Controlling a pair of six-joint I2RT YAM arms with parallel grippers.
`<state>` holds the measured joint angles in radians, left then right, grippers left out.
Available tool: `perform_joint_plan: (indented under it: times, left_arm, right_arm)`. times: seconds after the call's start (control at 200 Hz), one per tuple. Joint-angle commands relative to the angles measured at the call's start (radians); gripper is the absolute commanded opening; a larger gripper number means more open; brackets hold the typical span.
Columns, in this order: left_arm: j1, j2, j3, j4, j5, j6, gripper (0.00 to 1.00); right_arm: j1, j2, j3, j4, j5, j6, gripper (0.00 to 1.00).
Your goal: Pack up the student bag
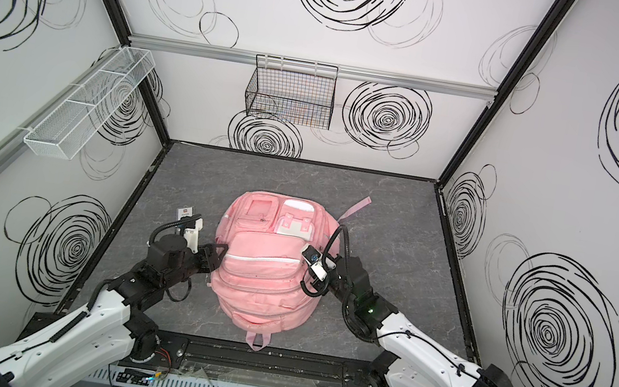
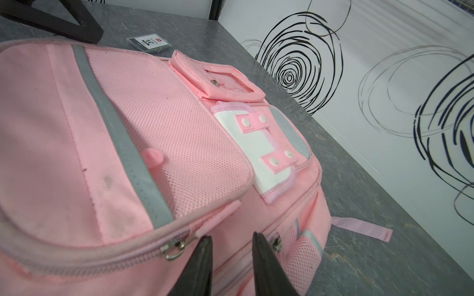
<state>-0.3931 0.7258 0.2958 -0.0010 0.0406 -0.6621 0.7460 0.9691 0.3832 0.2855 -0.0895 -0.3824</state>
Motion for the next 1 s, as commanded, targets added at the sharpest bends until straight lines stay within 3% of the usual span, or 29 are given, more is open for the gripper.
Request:
perform_joint_plan:
  times: [0.0,0.075,0.29,0.54,0.83,0.996]
  left_arm:
    - [-0.007,0.004,0.009,0.034,-0.009,0.001,0.54]
    - [-0.007,0.009,0.012,0.033,-0.006,0.002,0.54]
    - [-0.013,0.007,0.02,0.03,-0.005,0.014,0.54]
    - [-0.086,0.071,0.142,-0.025,-0.014,0.162,0.57]
    - [-0.373,0.429,0.522,-0.155,-0.061,0.438,0.65]
    - [-0.416,0.643,0.672,-0.124,0.064,0.44,0.64]
  right_arm:
    - [0.007,0.006,-0.023,0.06,0.016,0.01,0.33]
    - [0.007,0.003,-0.029,0.087,0.019,0.062,0.39]
    - [0.007,0.03,-0.036,0.114,0.009,0.153,0.4]
    - [0.001,0.046,-0.066,0.164,-0.009,0.196,0.42]
    - [-0.029,0.005,-0.129,0.234,-0.042,0.217,0.42]
    - [-0.04,-0.006,-0.156,0.28,-0.073,0.243,0.42]
